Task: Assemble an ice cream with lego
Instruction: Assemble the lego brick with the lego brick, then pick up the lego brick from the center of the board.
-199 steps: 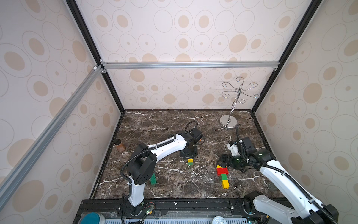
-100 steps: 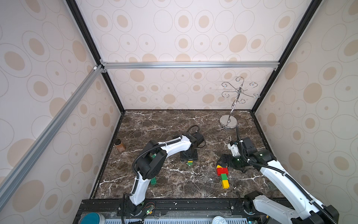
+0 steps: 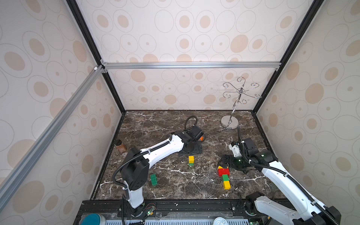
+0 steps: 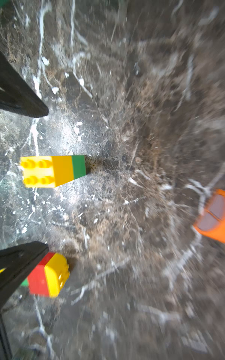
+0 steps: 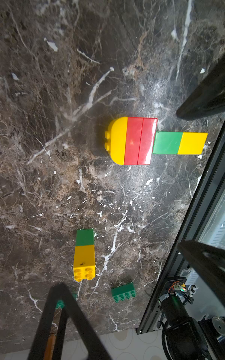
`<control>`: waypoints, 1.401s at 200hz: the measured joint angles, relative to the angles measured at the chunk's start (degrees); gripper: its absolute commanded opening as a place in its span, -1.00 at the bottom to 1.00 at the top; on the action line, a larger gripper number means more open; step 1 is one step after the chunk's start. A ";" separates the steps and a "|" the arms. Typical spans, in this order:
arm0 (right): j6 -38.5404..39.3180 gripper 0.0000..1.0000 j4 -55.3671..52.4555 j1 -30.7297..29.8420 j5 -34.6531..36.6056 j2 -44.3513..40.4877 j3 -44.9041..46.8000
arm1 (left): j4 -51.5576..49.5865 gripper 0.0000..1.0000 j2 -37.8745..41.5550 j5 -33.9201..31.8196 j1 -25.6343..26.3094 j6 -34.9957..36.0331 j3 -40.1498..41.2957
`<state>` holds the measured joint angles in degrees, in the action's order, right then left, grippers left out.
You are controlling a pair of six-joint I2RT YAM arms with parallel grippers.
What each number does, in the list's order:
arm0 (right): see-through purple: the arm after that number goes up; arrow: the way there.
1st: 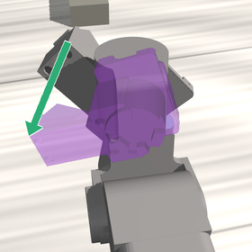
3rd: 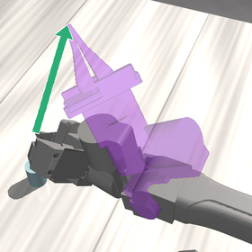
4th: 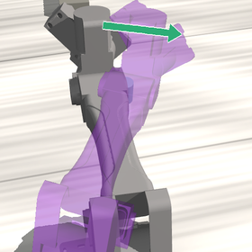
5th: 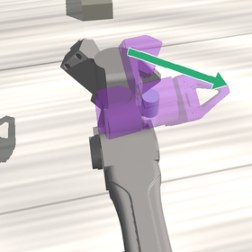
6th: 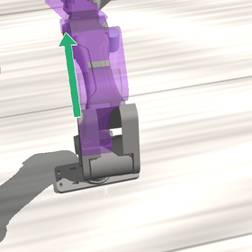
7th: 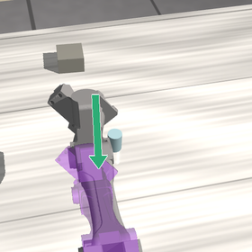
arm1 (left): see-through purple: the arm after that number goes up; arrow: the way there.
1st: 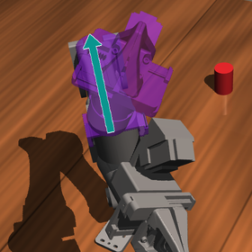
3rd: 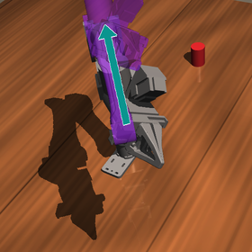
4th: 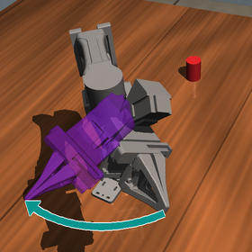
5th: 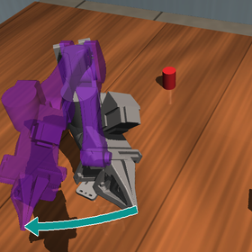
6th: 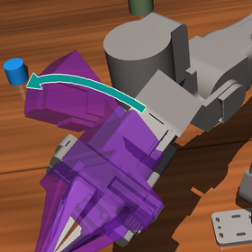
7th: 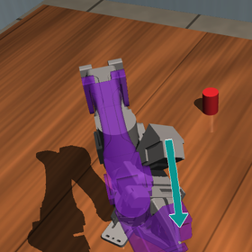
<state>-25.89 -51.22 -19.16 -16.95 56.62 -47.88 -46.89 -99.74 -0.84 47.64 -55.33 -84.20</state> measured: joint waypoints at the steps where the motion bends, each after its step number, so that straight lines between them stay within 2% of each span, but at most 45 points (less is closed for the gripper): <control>1: 0.02 0.97 0.00 0.00 0.00 0.00 0.00 | 0.04 1.00 0.20 -0.07 0.00 0.00 0.09; 32: 0.55 0.97 0.04 0.00 -0.42 0.07 -0.22 | 1.11 1.00 7.76 -3.39 -0.07 -0.55 4.59; 62: 0.85 0.97 0.35 0.00 -1.16 0.20 -0.92 | 2.25 1.00 13.25 -6.25 -1.53 -1.09 12.94; 99: 0.92 0.97 0.37 0.00 -1.55 1.27 -2.34 | 4.87 1.00 18.10 -7.23 -9.42 -3.85 24.39; 117: 0.92 0.97 0.39 0.00 -1.75 1.75 -3.08 | 6.21 1.00 19.32 -7.15 -13.29 -4.96 27.43; 151: 1.09 0.97 0.17 0.00 -2.03 2.32 -3.76 | 7.78 1.00 18.58 -6.69 -18.62 -5.73 28.35; 232: 1.60 0.97 0.09 0.00 -2.40 3.48 -5.14 | 13.53 0.99 13.49 -0.55 -28.24 -8.39 29.66; 280: 1.88 0.97 -0.04 0.00 -2.43 3.54 -5.46 | 14.71 0.97 10.05 2.29 -30.97 -7.93 29.66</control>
<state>-24.01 -51.27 -19.16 -19.38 60.16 -53.34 -32.18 -89.69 1.45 16.67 -63.26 -54.54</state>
